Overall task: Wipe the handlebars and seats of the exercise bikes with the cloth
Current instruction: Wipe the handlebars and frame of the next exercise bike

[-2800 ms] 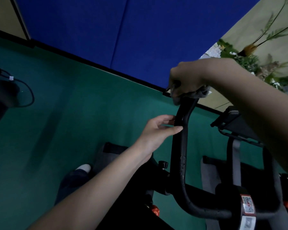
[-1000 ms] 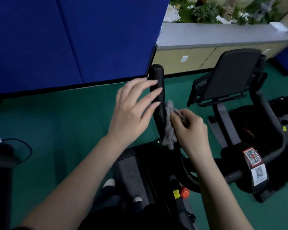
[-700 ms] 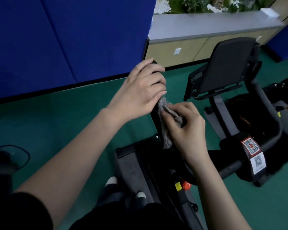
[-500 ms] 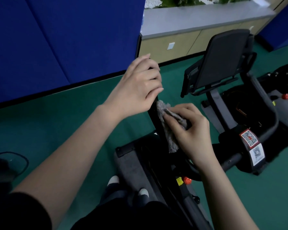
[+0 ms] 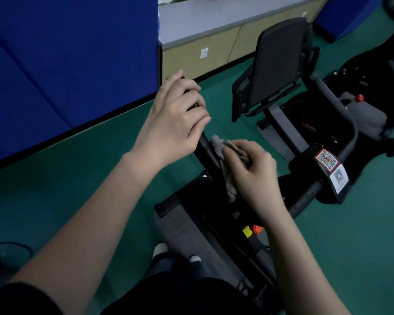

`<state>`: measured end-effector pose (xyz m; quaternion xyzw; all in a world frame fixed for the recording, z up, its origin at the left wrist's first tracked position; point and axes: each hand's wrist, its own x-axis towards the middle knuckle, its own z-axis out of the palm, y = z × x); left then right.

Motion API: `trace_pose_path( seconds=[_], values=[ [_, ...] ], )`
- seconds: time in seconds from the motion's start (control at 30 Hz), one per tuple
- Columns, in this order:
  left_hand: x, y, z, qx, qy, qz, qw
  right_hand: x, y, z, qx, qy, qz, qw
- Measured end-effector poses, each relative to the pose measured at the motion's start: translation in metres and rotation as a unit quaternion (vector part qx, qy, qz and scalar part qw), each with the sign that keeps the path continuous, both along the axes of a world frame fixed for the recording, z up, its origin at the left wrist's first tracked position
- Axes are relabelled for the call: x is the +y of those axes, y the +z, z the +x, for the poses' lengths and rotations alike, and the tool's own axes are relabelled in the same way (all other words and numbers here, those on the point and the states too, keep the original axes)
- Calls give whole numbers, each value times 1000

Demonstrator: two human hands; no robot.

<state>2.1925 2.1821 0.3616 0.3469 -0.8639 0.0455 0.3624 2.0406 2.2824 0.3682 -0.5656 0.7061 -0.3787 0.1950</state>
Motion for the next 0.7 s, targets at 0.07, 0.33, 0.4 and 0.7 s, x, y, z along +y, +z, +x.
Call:
trace_pose_path(
  seconds=[0.07,0.33,0.4,0.7],
  values=[
    [5,-2,-5,-7,-10,1,1000,-1,0,2,10,4,33,999],
    [11,-9,-7,-58,-3,11,998,-21,2,-12,-92,40,127,987],
    [11,-8,-6,-65,0,10,998,-41,4,-7,-164,63,154,972],
    [15,-7,-7,-92,22,-3,995,-55,-2,-25,-236,139,298,914]
  ],
)
